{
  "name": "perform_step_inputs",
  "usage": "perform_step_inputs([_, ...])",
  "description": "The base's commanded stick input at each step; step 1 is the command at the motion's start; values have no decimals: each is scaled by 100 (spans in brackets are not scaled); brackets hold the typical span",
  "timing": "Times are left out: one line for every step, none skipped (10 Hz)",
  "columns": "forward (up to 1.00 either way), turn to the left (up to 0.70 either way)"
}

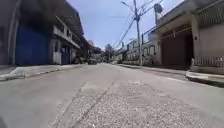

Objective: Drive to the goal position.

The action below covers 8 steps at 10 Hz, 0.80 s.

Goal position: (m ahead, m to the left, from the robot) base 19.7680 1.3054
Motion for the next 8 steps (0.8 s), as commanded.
perform_step_inputs([100, 1])
perform_step_inputs([100, 1])
perform_step_inputs([100, 1])
perform_step_inputs([100, 1])
perform_step_inputs([100, 1])
perform_step_inputs([100, 1])
perform_step_inputs([100, 1])
perform_step_inputs([100, 1])
